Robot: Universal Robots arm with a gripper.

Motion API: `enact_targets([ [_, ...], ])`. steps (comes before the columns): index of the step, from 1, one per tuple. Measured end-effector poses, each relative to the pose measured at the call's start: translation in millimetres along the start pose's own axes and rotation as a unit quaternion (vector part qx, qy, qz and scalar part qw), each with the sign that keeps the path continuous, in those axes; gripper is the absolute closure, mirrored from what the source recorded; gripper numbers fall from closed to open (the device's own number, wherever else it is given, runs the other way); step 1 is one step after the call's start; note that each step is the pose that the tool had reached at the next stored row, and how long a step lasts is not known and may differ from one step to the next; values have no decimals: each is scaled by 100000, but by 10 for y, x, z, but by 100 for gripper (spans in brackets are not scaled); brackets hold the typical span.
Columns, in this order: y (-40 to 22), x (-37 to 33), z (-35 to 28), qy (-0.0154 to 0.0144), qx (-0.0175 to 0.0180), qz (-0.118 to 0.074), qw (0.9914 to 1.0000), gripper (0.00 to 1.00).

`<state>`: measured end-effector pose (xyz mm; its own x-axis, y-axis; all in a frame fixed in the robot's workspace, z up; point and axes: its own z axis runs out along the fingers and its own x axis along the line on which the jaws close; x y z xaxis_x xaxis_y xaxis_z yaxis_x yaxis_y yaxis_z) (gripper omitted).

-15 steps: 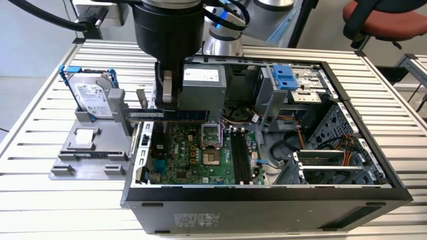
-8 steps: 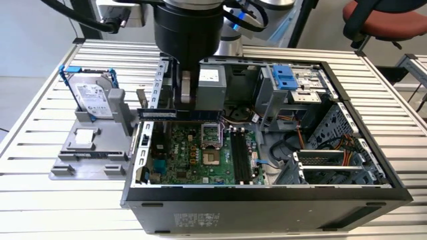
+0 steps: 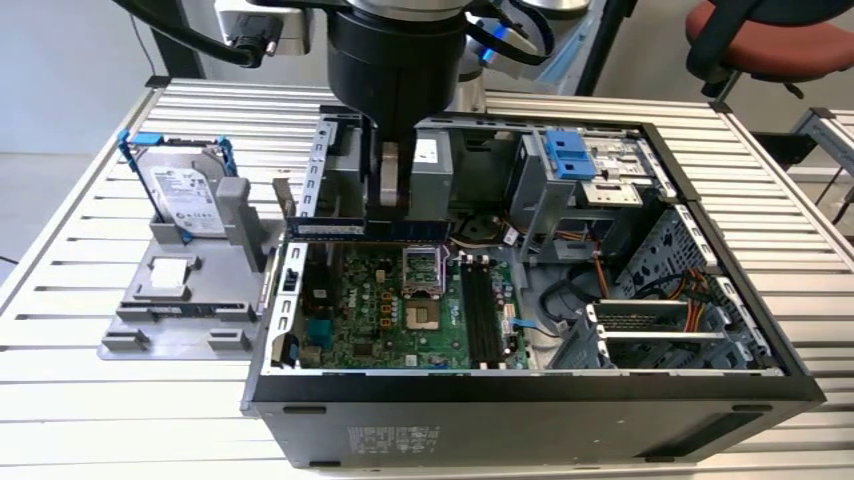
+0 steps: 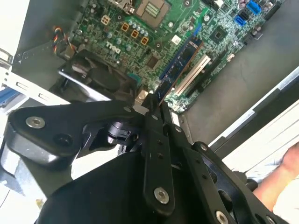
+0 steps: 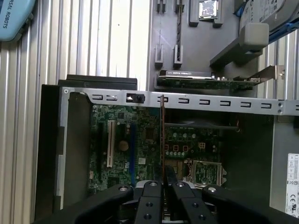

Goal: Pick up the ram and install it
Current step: 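Pick up the ram and move it above insertion slot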

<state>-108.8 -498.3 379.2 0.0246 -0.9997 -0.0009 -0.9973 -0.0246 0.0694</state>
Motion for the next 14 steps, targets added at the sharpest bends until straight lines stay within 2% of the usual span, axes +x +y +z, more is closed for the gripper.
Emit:
enact_targets([
  [4,-1,0,0,-3,101,-25,100000,100],
  [10,-10,0,0,44,1058,-60,99994,100],
  [14,-53,1,-4,86,1104,-51,99994,100],
])
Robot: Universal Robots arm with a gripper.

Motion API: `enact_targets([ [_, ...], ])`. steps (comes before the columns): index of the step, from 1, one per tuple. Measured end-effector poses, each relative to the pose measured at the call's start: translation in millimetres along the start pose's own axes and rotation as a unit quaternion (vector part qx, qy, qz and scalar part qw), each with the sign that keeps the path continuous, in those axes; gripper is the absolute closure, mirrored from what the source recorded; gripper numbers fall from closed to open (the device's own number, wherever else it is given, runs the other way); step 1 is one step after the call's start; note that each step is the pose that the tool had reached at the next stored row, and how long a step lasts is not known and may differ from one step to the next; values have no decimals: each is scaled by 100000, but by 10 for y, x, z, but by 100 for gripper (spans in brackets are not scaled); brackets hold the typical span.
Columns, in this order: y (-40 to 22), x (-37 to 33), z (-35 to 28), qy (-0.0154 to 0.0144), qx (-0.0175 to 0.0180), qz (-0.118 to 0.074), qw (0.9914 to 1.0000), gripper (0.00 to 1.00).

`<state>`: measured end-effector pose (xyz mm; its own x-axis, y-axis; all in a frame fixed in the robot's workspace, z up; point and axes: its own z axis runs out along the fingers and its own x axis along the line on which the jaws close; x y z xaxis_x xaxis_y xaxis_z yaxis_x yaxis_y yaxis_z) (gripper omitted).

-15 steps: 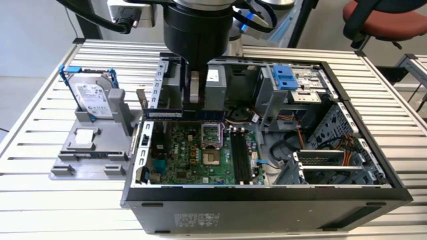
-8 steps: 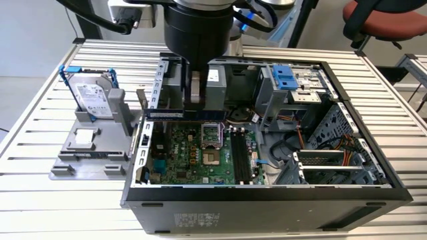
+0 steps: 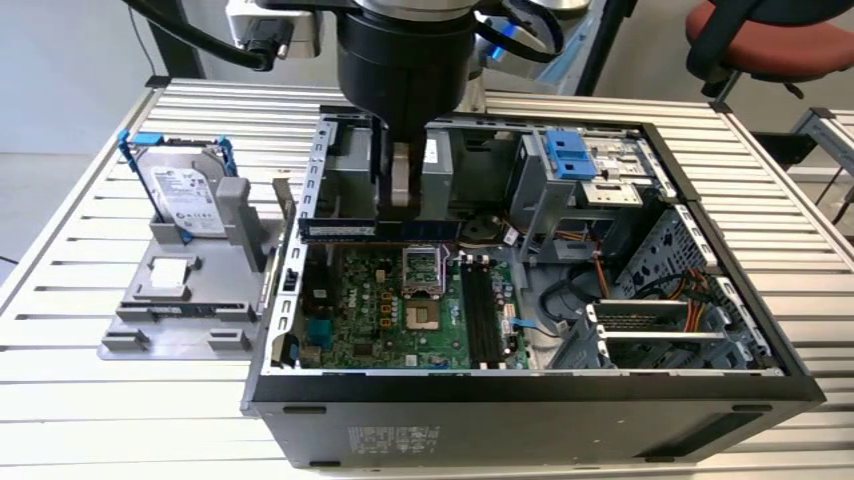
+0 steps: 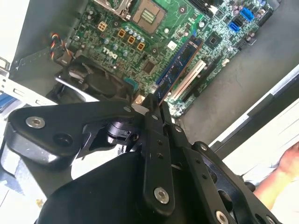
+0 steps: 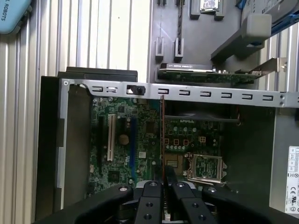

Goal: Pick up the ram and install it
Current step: 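Pick up the ram and move it above insertion slot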

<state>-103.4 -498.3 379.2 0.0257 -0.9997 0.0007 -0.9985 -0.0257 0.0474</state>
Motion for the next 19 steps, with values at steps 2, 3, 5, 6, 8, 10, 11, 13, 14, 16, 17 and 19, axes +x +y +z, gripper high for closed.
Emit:
enact_targets([
  [2,-36,1,-2,-1,1,-3,100000,100],
  [3,-53,2,-2,-1,1,0,100000,100],
  [5,-89,3,-4,3,0,-1,100000,100],
  [6,-109,3,-5,3,0,-3,100000,100],
  [8,-146,4,-6,1,1,-3,100000,100],
  [10,-185,5,-8,2,1,-4,100000,100],
  [11,-205,6,-9,3,1,-2,100000,100],
  [13,-250,6,-12,5,-1,0,100000,100],
  [14,-274,6,-13,5,0,-3,100000,100],
  [16,-323,4,-15,3,-1,0,100000,100],
  [17,-349,3,-16,5,0,-2,100000,100],
  [19,-400,-1,-19,7,-1,-1,100000,100],
])
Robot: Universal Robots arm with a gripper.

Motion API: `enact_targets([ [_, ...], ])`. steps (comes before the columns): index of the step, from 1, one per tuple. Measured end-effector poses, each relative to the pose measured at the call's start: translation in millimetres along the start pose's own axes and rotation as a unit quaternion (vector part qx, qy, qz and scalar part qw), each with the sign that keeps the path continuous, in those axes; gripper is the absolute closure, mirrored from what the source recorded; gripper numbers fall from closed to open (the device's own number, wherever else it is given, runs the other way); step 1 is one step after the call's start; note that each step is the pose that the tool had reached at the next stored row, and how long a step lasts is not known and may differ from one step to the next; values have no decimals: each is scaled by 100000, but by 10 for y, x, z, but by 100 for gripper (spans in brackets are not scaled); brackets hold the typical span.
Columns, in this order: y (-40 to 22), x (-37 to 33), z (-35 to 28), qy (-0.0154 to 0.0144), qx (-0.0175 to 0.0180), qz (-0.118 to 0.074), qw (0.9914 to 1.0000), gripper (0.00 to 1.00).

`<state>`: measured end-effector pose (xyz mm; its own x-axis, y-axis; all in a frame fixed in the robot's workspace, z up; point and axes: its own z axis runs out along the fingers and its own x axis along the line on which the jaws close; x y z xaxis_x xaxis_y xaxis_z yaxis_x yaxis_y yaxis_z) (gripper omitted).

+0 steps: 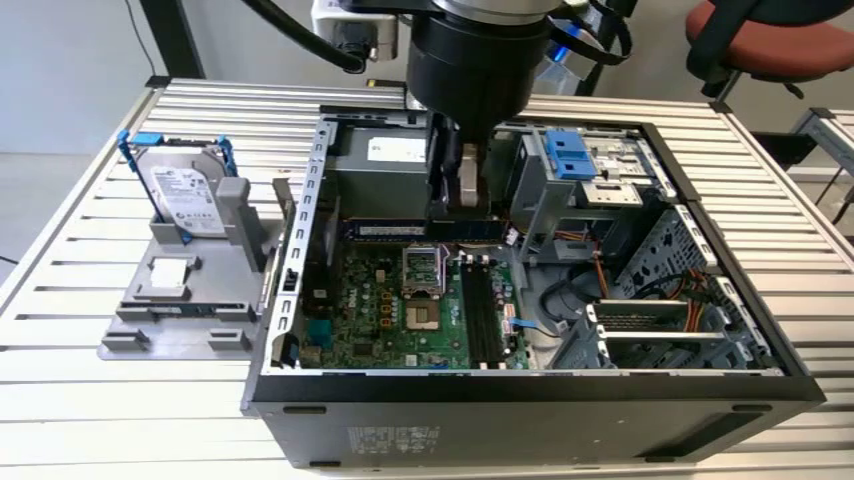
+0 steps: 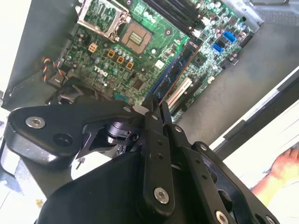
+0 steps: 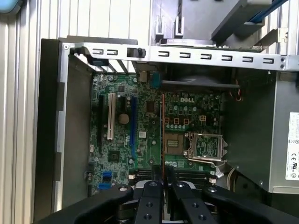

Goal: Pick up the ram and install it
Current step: 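Pick up the ram and move it above insertion slot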

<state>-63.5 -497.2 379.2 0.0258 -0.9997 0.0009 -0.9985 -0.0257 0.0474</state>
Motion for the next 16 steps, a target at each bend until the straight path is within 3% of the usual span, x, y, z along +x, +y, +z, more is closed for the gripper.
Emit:
enact_targets([
  [16,-398,-69,-19,45,-1,3,100000,100],
])
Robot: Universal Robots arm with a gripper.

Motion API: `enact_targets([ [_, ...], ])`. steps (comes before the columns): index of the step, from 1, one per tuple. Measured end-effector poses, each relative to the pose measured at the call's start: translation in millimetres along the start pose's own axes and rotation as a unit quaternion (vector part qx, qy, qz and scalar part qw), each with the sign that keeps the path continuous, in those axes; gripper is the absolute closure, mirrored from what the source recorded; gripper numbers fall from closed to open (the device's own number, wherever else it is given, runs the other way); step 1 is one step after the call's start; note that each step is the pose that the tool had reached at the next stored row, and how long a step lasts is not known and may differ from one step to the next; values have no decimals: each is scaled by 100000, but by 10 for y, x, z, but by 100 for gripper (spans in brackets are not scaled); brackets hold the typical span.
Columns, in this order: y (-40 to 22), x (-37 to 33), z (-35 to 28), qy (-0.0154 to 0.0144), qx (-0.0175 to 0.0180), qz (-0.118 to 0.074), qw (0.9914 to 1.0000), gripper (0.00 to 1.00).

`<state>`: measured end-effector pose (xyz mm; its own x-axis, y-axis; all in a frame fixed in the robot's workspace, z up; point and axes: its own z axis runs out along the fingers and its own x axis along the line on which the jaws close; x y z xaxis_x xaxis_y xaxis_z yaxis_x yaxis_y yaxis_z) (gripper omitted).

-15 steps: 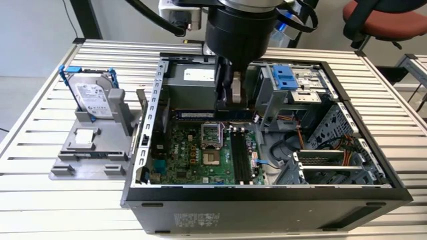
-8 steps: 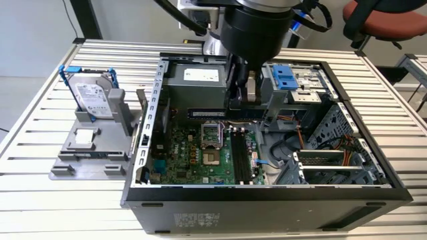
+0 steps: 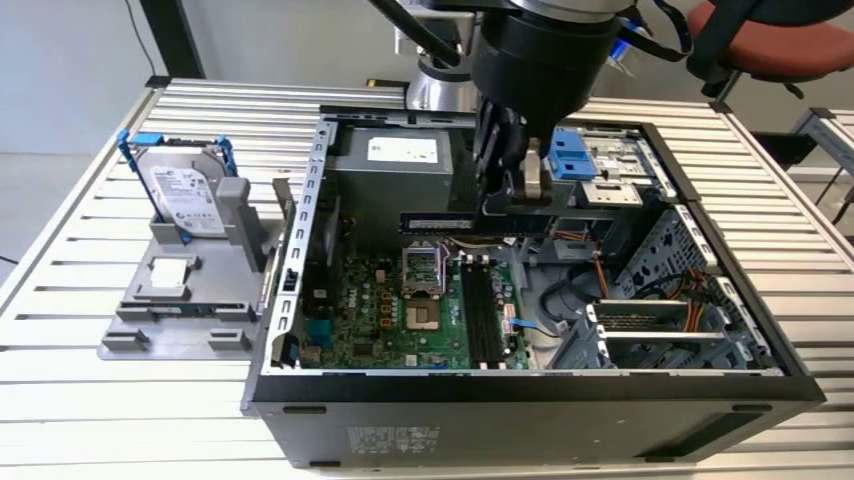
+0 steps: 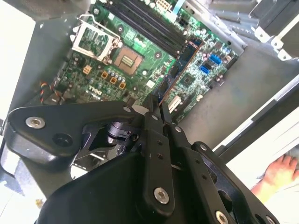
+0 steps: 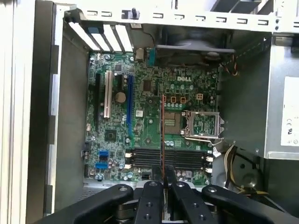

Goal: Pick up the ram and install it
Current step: 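Pick up the ram and move it above insertion slot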

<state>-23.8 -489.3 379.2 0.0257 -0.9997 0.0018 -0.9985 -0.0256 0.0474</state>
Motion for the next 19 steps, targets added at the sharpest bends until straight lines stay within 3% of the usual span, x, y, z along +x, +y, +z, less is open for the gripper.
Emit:
enact_targets([
  [12,-226,-102,-11,42,-4,712,99997,100],
  [19,-286,-127,-14,-52,-9,2956,99956,100],
])
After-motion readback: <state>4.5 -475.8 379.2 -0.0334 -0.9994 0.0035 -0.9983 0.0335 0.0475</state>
